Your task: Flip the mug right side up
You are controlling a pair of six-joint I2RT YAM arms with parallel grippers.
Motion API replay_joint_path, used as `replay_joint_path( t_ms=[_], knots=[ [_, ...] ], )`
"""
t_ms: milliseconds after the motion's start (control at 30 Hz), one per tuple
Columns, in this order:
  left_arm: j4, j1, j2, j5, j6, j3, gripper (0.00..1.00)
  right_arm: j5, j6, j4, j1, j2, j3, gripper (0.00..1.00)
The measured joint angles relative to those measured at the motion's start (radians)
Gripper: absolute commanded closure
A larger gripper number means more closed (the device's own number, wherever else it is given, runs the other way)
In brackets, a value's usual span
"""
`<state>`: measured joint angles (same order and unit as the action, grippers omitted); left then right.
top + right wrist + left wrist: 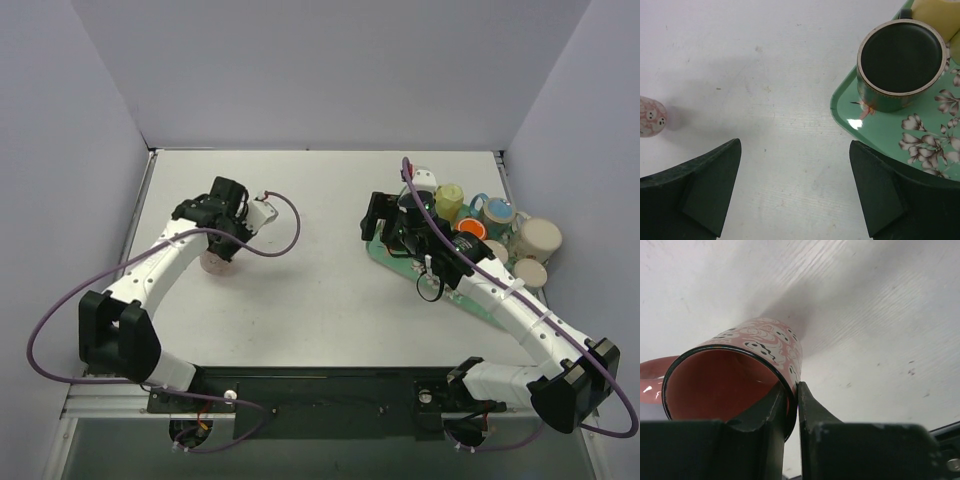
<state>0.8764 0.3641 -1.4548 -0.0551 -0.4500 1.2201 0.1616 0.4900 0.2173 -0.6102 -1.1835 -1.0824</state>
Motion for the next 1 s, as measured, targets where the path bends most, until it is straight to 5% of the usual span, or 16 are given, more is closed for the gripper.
replay_joint_path(
  t_ms=[267, 500, 567, 600, 667, 733, 1000],
  knots=[
    [0.063, -0.066, -0.085, -0.041, -0.203, 0.016, 1.0, 0.034, -0.024, 0.04, 0.016, 0.0, 0.002, 0.11],
    [-0.012, -0.167, -0.097, 0.078, -0.229, -0.026, 1.0, 0.089, -0.023, 0.068, 0.105, -0.014, 0.003, 0.11],
    [-0.043, -0.185, -0.095, 0.097, -0.243, -0.037, 0.8, 0.098, -0.023, 0.075, 0.128, -0.033, 0.002, 0.11],
    [-0.052, -0.19, -0.091, 0.104, -0.247, -0.043, 0.6, 0.103, -0.024, 0.08, 0.14, -0.044, 0.002, 0.11],
    [-0.066, -0.191, -0.079, 0.113, -0.26, -0.059, 0.44, 0.105, -0.024, 0.09, 0.162, -0.065, 0.002, 0.11],
    [-0.088, -0.196, -0.075, 0.126, -0.27, -0.076, 0.34, 0.104, -0.025, 0.098, 0.183, -0.074, 0.002, 0.11],
    [-0.101, -0.269, -0.007, 0.195, -0.268, -0.074, 0.26, 0.099, -0.063, 0.145, 0.3, -0.087, -0.031, 0.11]
  ],
)
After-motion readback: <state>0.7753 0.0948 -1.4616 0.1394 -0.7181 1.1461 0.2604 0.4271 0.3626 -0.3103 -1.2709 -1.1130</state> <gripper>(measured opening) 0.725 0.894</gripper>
